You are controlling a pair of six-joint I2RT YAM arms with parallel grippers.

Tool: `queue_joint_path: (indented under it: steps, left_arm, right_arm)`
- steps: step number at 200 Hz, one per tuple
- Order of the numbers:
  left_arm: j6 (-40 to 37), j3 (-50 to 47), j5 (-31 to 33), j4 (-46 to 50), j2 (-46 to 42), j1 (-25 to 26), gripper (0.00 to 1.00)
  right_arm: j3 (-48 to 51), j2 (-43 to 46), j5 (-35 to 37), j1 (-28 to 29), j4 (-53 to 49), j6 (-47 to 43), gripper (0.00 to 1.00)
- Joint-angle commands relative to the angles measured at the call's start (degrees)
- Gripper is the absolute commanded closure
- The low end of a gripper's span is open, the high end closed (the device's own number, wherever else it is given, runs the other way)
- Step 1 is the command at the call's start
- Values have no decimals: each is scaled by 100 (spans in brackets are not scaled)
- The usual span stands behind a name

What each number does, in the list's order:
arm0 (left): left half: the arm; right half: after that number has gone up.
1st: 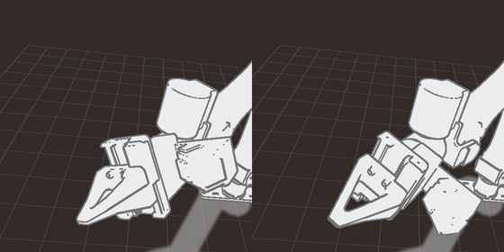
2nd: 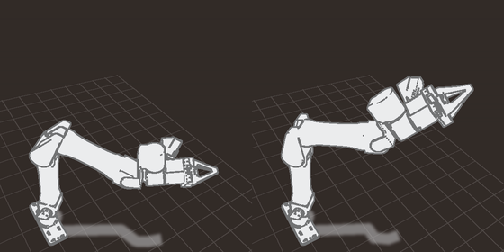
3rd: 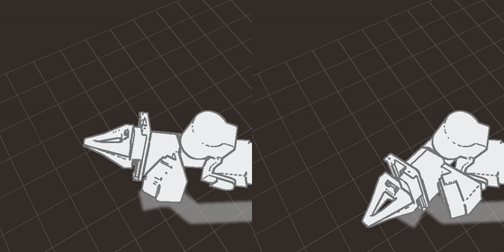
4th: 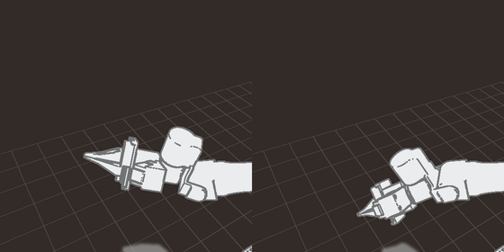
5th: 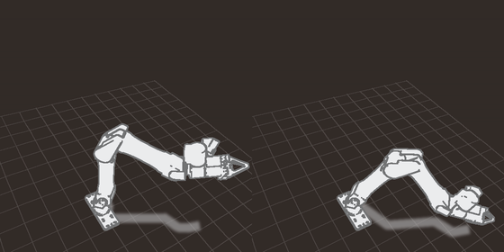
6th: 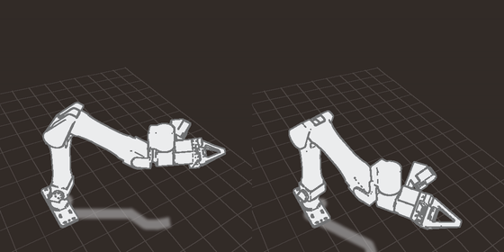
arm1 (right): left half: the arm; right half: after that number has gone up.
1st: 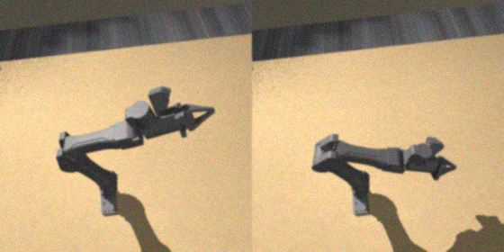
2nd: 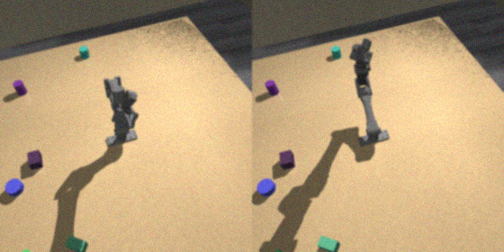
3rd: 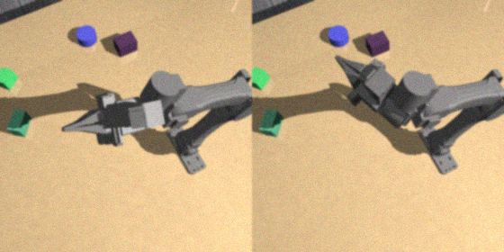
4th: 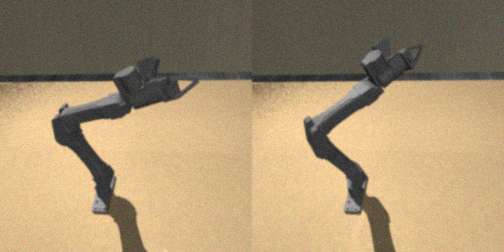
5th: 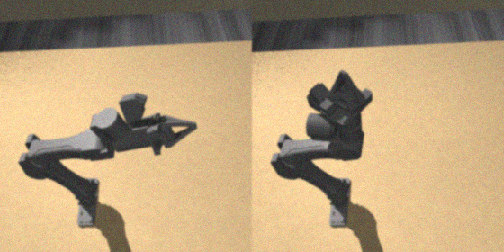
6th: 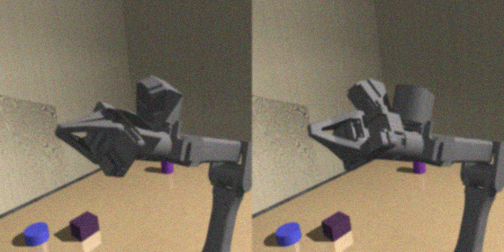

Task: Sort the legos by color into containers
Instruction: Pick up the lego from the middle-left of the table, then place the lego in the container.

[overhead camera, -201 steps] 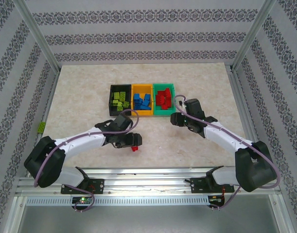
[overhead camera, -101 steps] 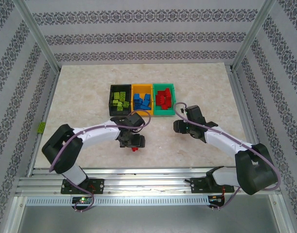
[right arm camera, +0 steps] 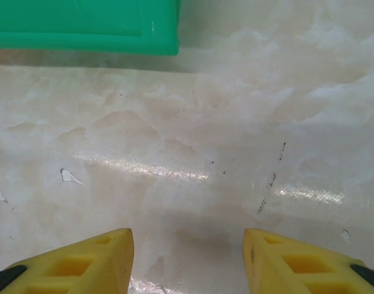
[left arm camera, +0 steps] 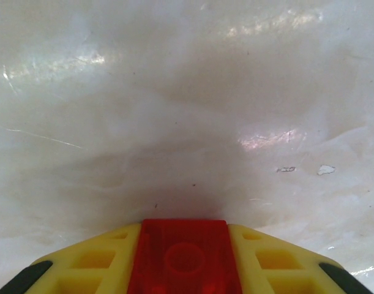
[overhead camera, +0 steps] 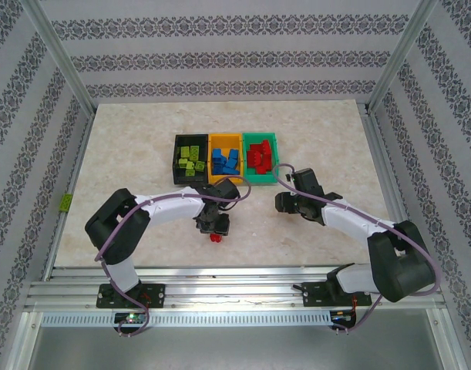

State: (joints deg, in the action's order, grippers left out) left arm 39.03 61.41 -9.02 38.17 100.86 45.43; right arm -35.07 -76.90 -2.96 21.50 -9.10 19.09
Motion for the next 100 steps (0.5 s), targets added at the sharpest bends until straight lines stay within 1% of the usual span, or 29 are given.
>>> queue_joint_path:
  steps: [1,23,57,80,100]
  left_arm:
    - [-88,84,162,87,-344,69,74]
    - [-52,56,181,-224,-617,38,77]
    - [-40,252,-74,-739,-778,-179,78]
    - [-126,617,-302,-975,-629,-465,78]
    - [-224,1196,-626,-1122,-289,-747,78]
  right_arm:
    - [9,3,163,-6,110,-61,49]
    - [52,91,200,-9,127,-46,49]
    - [132,219,240,-5,178,-46,49]
    - [173,296,258,-20,181,-36,49]
    - [243,423,295,-16,216,-20,49]
